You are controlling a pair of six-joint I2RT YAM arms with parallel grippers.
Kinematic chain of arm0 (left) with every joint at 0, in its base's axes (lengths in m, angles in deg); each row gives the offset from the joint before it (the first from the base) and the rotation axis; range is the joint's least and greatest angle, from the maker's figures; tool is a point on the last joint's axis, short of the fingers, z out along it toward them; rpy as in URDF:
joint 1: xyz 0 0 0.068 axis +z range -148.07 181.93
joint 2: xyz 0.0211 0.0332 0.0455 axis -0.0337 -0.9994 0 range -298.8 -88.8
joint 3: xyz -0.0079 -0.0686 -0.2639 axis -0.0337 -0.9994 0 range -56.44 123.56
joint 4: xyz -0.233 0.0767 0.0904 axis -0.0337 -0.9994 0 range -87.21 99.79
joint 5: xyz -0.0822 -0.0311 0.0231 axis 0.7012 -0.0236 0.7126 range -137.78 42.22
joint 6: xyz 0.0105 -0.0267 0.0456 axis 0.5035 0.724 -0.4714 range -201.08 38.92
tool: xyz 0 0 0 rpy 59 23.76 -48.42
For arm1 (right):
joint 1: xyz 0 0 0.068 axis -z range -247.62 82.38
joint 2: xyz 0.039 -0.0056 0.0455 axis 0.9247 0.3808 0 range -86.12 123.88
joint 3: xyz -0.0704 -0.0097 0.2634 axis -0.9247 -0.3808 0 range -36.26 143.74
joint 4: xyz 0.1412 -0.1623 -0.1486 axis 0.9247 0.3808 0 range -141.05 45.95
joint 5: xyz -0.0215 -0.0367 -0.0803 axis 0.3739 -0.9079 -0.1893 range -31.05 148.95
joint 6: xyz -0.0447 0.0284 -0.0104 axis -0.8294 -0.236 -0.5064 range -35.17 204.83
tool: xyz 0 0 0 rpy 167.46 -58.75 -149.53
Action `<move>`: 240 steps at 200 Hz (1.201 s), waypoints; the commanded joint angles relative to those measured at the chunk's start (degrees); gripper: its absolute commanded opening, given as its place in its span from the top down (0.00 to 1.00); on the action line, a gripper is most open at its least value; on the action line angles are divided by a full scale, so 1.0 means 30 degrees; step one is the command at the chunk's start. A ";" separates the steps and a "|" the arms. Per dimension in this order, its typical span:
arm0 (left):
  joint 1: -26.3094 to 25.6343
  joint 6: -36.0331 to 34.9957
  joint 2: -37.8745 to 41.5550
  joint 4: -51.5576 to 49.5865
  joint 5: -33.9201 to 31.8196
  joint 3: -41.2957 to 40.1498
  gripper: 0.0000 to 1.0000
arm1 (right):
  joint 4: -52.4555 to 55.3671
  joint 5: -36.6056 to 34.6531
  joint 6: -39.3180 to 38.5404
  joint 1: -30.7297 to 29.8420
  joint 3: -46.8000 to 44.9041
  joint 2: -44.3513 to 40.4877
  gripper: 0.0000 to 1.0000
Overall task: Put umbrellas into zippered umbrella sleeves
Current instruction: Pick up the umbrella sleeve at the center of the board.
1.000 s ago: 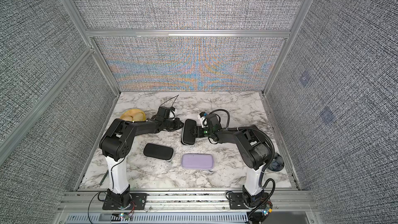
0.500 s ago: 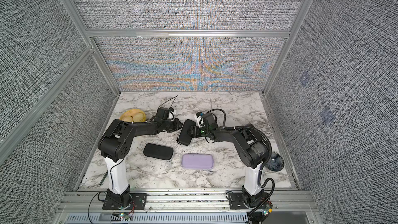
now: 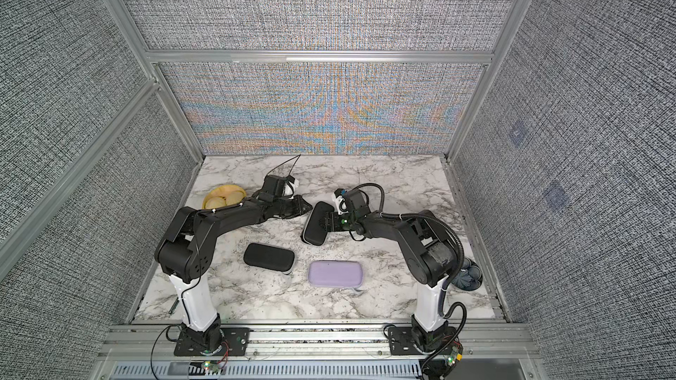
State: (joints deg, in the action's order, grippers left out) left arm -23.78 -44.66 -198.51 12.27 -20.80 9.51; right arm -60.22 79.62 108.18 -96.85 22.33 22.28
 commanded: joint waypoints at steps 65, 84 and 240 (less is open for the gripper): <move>0.0082 -0.0768 0.1853 0.0432 -0.0452 -0.2306 0.49 | 0.1752 -0.0730 0.0400 -0.0136 0.1154 0.0930 0.25; 0.0096 -0.0686 0.1253 0.0521 -0.0434 -0.2476 0.49 | 0.1359 -0.0611 0.0872 -0.0107 0.1043 0.1355 0.22; 0.0524 0.1524 -0.1222 0.5910 0.0610 -0.6588 0.68 | -0.2913 0.0647 0.3859 -0.0383 -0.0197 0.2668 0.07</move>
State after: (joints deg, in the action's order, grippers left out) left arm -22.08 -40.81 -201.15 40.08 -16.03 -8.47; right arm -75.17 81.21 115.87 -97.90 22.46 28.75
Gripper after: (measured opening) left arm 0.324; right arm 0.933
